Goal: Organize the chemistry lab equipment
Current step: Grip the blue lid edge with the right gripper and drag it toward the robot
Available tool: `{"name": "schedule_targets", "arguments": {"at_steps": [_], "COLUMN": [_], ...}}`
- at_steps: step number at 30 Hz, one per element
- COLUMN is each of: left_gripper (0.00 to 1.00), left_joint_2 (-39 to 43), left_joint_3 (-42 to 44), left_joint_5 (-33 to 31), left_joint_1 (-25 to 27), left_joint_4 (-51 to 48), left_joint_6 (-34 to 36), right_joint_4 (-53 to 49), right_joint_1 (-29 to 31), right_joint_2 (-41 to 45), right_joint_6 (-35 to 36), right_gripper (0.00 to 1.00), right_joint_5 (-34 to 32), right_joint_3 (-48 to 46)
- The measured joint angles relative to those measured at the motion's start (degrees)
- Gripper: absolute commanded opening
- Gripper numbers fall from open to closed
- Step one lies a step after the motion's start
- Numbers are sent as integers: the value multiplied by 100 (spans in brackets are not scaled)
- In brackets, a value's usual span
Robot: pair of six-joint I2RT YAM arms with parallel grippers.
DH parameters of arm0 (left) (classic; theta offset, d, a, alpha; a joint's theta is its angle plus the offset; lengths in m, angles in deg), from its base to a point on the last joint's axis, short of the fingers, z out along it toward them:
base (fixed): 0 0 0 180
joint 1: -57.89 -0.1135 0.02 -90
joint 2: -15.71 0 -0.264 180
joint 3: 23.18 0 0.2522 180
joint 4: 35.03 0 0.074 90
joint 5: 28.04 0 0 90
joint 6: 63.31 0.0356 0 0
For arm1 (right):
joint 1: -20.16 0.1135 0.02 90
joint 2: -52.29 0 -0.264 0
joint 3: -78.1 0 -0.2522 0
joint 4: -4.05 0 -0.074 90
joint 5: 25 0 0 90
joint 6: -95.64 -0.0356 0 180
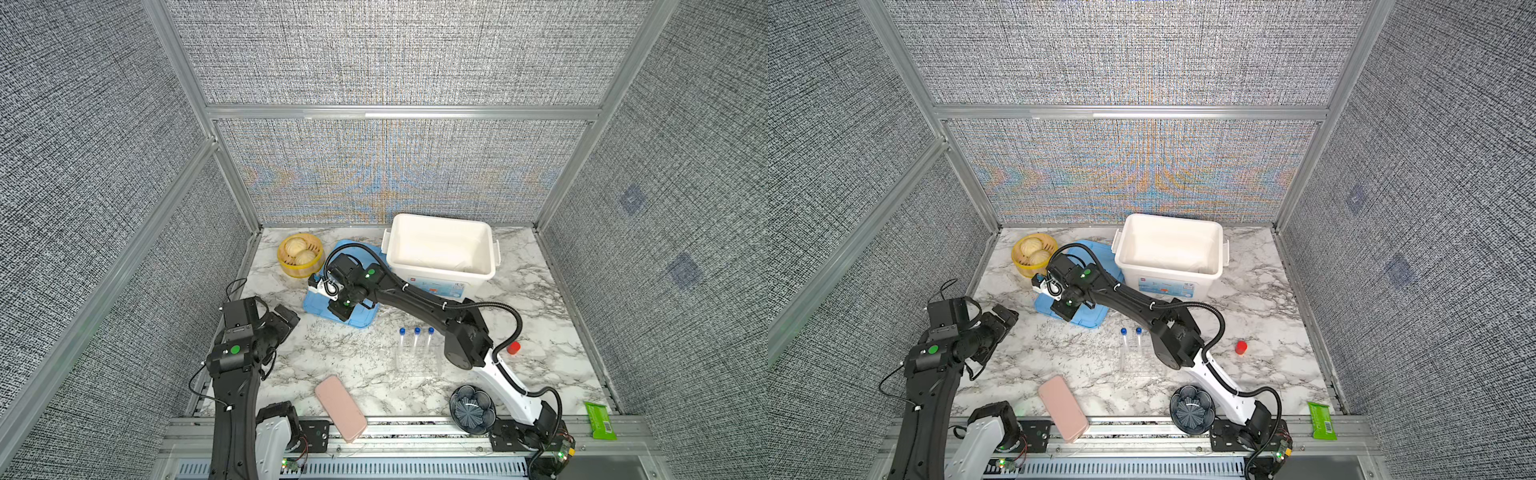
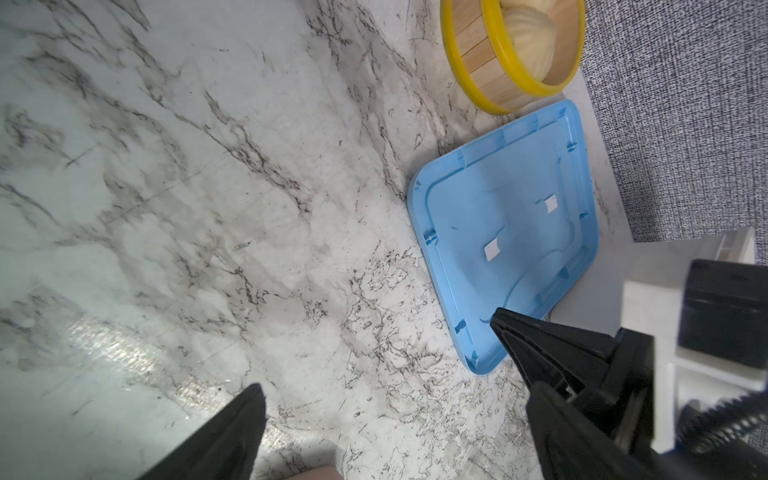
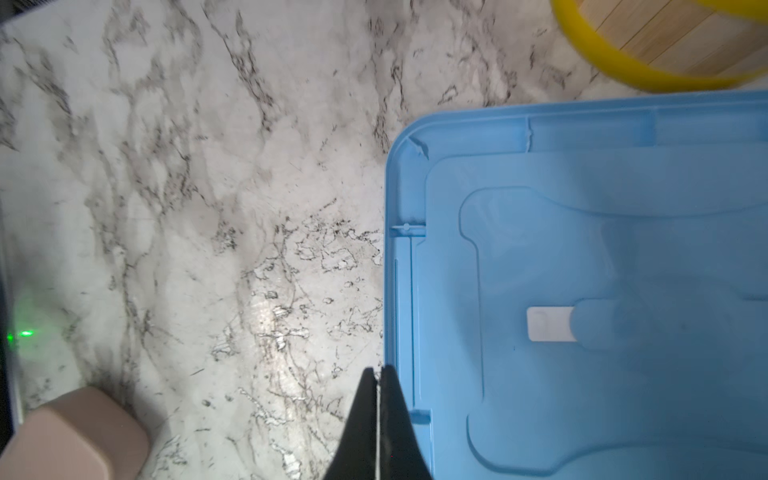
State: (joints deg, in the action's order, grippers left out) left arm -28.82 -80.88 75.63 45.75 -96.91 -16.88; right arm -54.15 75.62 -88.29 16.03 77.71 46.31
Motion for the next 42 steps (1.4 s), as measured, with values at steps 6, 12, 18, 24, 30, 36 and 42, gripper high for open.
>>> {"name": "schedule_targets", "arguments": {"at_steps": [6,12,18,24,30,36,42], "left_gripper": [98,97,98,96,95,93,93], "left_joint_2": [-348,-737,-822,-861,-951,-1016,-1084], "left_joint_3": [81,221,284,302,337,396,444], "left_joint_5": [107,127,-72,-177,-164,7,284], "left_joint_1": [0,-39,-181,-337,-442,-487,-501], "left_joint_4": [162,378,490,496,522,640,822], "left_joint_6": [-160,-337,-522,-643,-667,-710,-748], "right_joint_4": [328,170,-372,-625,-693,-702,-684], "right_joint_1": [2,4,4,11,87,116,133], "right_joint_2": [334,-15,-542,-693,-944,-1005,-879], "right_joint_6": [-122,68,295,505,688,754,776], "right_gripper": [6,29,27,20,10,0,1], "right_joint_5": [234,435,426,278,138,-68,-212], "right_joint_3": [-549,-337,94,175,313,422,417]}}
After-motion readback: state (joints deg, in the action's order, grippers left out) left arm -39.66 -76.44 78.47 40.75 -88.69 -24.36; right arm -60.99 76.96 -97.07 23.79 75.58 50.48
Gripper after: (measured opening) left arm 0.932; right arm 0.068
